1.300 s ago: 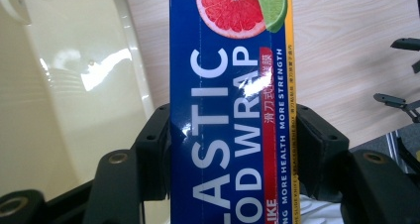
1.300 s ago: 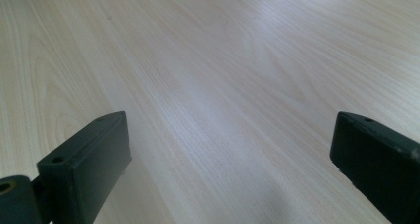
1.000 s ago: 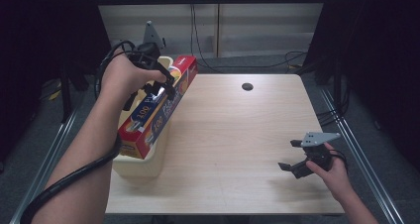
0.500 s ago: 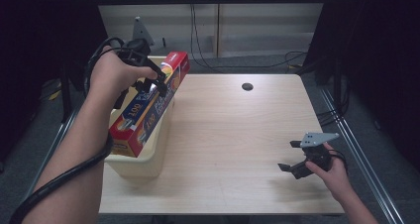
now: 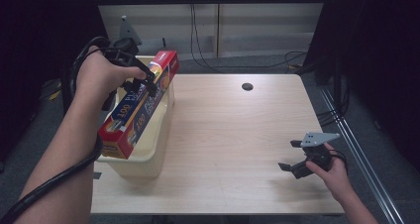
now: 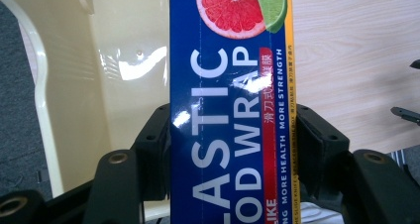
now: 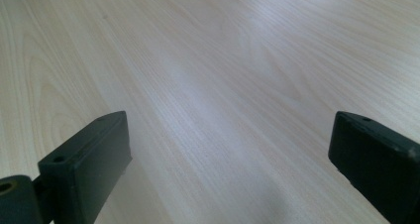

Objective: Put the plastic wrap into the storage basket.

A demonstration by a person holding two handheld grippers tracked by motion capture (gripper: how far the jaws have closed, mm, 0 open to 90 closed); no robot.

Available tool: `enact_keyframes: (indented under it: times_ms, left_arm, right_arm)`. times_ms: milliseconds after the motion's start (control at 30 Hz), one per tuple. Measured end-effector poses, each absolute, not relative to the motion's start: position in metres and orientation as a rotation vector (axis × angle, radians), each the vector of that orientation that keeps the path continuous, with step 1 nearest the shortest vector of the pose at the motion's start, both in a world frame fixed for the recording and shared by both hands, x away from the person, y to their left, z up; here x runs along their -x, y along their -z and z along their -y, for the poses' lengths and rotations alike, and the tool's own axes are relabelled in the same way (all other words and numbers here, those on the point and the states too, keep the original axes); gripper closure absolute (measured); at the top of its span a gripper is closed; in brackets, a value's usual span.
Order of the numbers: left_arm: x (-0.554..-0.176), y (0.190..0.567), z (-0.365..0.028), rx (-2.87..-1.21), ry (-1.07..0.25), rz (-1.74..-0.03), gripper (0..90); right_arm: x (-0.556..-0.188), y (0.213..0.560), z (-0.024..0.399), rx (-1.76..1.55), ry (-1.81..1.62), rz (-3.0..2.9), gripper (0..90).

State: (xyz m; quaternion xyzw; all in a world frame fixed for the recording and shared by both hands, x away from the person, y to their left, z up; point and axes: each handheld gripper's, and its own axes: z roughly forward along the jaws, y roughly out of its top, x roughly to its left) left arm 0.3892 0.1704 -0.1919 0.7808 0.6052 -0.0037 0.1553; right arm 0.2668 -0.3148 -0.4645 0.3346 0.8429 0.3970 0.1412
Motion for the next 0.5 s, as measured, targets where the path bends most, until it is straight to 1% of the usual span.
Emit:
enact_keyframes:
  times_ms: [500]
  left_arm:
    - [-0.385, 0.196, -0.190, -2.209, -0.004, -1.786, 41.5]
  right_arm:
    - [-0.266, 0.464, 0.315, -0.964, -1.148, -2.438, 2.4]
